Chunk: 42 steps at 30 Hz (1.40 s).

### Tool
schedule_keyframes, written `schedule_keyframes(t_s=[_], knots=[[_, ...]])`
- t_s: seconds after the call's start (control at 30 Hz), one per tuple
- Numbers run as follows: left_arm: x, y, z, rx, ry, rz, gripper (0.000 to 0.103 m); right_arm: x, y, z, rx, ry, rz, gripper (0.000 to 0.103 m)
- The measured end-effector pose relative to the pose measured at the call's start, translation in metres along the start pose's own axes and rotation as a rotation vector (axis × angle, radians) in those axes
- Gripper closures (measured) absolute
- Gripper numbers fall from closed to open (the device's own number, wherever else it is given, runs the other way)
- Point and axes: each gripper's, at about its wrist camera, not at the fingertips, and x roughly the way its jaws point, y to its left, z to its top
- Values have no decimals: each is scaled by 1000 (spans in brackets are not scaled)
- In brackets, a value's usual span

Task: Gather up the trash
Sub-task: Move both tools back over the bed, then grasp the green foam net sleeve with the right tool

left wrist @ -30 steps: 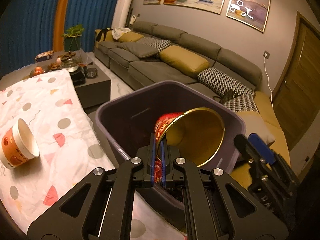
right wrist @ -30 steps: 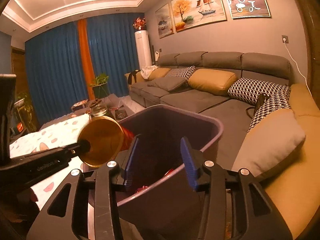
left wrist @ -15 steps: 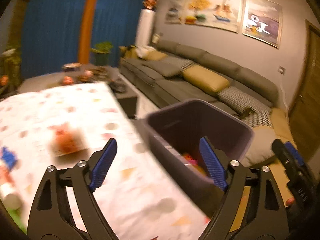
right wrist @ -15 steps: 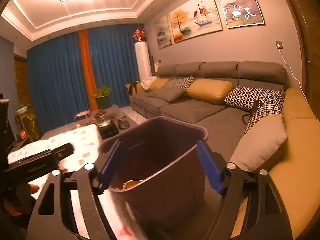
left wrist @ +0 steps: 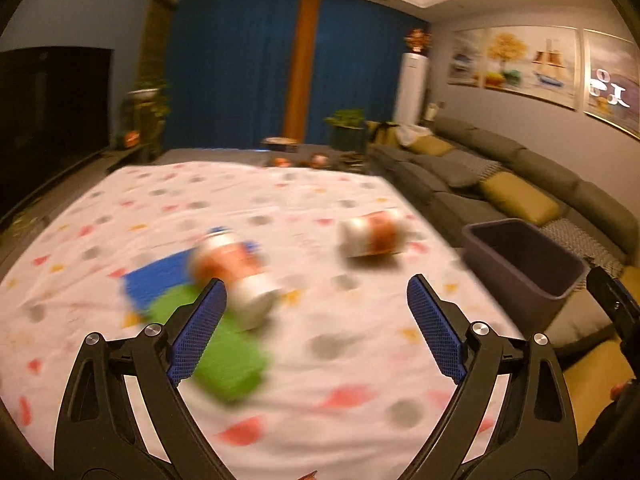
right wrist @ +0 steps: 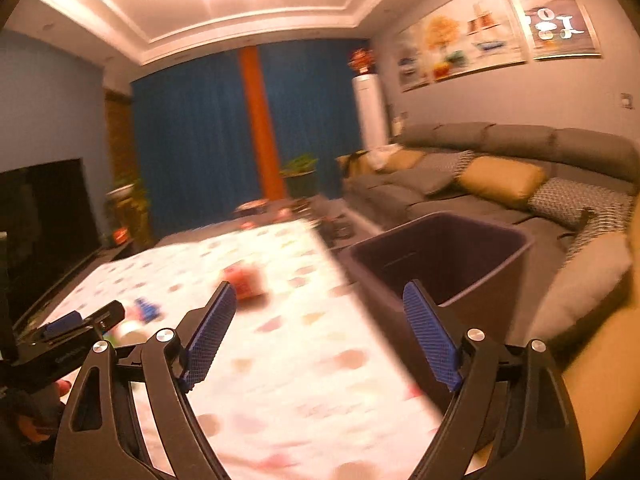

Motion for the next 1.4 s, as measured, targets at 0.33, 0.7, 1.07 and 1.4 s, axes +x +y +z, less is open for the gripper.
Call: schedule_keyframes(t_s=[0.33, 0.7, 1.07, 1.4], knots=[[-55, 114, -8, -111, -55, 186, 13, 29, 113, -30, -128, 116, 193, 20], [-71, 166, -7, -177, -92, 212, 13, 66, 189, -63, -241, 255, 290, 25], [-72, 187, -6, -219, -107, 211, 13, 99, 222, -79, -323, 372, 315, 32], [-67, 192, -8, -235, -103, 203, 13, 114, 226, -86, -331, 450, 314, 34]])
